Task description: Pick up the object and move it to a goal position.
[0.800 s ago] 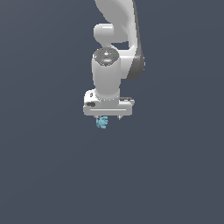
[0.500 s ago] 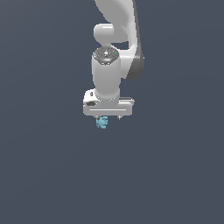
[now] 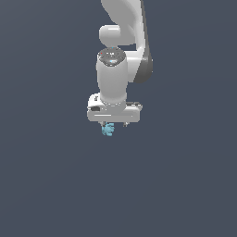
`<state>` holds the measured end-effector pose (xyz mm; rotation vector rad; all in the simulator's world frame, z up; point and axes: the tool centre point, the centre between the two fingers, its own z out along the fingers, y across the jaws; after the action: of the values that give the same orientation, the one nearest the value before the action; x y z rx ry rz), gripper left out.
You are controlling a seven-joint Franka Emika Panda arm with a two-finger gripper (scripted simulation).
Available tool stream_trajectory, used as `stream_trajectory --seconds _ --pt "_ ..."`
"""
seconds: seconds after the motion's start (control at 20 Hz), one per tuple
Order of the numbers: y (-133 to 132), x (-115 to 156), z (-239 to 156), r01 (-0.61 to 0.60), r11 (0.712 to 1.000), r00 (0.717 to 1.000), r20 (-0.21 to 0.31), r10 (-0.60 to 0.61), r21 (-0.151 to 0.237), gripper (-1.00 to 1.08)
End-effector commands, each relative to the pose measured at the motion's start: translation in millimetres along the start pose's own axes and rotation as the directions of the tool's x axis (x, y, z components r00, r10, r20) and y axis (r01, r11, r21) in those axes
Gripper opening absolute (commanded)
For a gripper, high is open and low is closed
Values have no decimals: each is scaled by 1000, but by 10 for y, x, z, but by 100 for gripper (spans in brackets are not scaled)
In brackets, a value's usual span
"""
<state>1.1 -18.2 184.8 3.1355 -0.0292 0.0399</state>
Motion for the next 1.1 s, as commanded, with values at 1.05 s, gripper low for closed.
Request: stream_trajectory --seconds 1.05 --pt "442 -778 917 -291 957 956 26 291 -2 100"
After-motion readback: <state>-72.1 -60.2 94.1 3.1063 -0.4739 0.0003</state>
